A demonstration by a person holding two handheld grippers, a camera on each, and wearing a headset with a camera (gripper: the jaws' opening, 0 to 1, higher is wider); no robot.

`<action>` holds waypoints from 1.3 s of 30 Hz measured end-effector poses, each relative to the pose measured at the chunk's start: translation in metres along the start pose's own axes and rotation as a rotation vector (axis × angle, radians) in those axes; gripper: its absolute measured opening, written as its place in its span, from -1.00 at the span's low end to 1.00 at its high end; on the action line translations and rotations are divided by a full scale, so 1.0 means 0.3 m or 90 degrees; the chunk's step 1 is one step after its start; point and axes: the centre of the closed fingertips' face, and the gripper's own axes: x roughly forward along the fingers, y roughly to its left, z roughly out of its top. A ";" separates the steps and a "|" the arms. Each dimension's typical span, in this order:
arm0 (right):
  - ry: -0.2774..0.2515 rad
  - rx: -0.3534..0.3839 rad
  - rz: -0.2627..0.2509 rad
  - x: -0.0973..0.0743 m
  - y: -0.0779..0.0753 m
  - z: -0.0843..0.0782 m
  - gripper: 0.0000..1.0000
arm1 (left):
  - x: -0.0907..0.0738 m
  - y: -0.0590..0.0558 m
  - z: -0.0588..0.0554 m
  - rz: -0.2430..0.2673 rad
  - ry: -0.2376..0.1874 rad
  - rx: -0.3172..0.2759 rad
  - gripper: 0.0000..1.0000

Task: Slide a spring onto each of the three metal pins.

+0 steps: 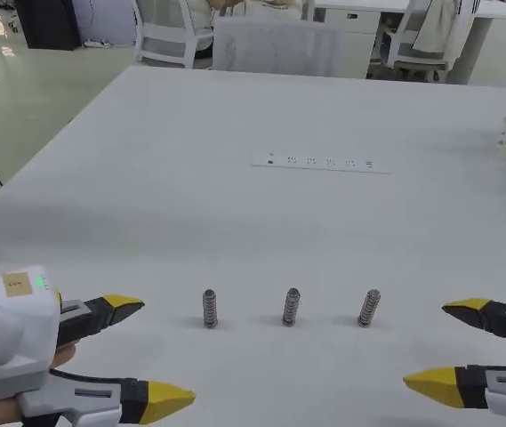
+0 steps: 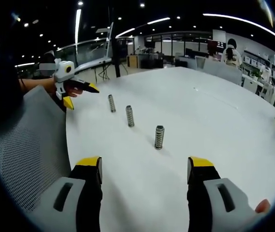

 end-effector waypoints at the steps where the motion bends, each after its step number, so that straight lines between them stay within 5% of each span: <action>1: -0.002 -0.001 -0.001 -0.002 -0.001 0.001 0.43 | 0.000 0.002 0.000 0.002 -0.001 -0.002 0.50; 39: -0.015 0.008 -0.023 -0.029 -0.020 0.017 0.47 | 0.003 0.012 0.007 0.007 -0.009 -0.010 0.51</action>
